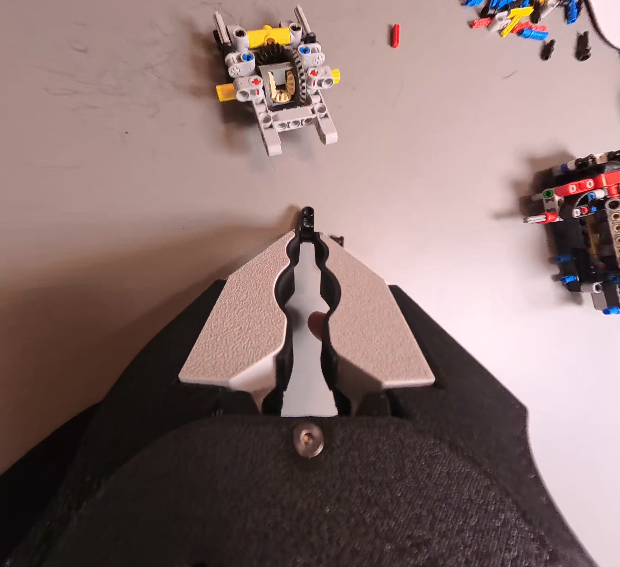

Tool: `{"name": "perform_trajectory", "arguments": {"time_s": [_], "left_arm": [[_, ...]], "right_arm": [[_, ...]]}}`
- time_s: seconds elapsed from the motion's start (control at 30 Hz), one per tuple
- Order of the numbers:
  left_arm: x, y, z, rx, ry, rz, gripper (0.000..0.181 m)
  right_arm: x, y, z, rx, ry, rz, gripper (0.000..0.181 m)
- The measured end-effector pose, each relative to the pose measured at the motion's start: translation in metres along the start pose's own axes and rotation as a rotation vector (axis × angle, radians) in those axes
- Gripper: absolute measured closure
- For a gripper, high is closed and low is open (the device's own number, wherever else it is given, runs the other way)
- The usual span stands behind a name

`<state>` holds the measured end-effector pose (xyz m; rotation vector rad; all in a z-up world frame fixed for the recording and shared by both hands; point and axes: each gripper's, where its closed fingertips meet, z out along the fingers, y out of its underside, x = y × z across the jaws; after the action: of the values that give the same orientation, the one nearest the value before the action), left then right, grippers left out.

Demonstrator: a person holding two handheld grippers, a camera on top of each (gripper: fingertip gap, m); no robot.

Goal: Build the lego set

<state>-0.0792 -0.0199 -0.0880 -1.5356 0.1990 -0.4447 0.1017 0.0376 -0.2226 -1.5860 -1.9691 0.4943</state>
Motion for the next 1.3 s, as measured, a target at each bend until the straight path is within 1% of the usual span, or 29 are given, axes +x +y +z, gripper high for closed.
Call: {"name": "perform_trajectory", "arguments": {"time_s": [0.1,0.23,0.4,0.53,0.7,0.9,1.0,1.1,1.23,1.3], "left_arm": [[-0.008,0.008,0.001,-0.012,-0.017,-0.01,0.116],[-0.014,0.025,0.001,-0.056,-0.038,0.043,0.116],[-0.007,0.042,0.004,-0.112,-0.01,0.104,0.116],[0.001,0.057,0.008,-0.175,0.028,0.094,0.116],[0.004,0.06,0.009,-0.187,0.051,0.089,0.117],[0.006,0.062,0.01,-0.202,0.073,0.081,0.116],[0.01,0.065,0.011,-0.221,0.097,0.084,0.116],[0.018,0.077,0.015,-0.307,0.164,0.122,0.117],[0.027,0.111,0.016,-0.54,0.294,0.232,0.115],[0.028,0.125,0.017,-0.627,0.336,0.26,0.11]], "right_arm": [[0.001,0.005,0.004,-0.044,0.001,-0.017,0.174],[0.004,0.003,0.006,-0.047,0.01,-0.02,0.175],[0.008,0.001,0.009,-0.029,0.019,0.002,0.174],[0.013,0.001,0.008,0.001,0.035,0.028,0.173],[0.023,-0.012,-0.003,0.139,0.04,0.1,0.17],[0.032,-0.048,-0.025,0.41,0.055,0.134,0.161],[0.03,-0.059,-0.032,0.491,0.047,0.139,0.157],[0.022,-0.061,-0.027,0.485,0.021,0.132,0.155],[0.009,-0.062,-0.016,0.445,-0.01,0.089,0.154],[0.002,-0.061,-0.009,0.414,-0.029,0.064,0.154]]}}
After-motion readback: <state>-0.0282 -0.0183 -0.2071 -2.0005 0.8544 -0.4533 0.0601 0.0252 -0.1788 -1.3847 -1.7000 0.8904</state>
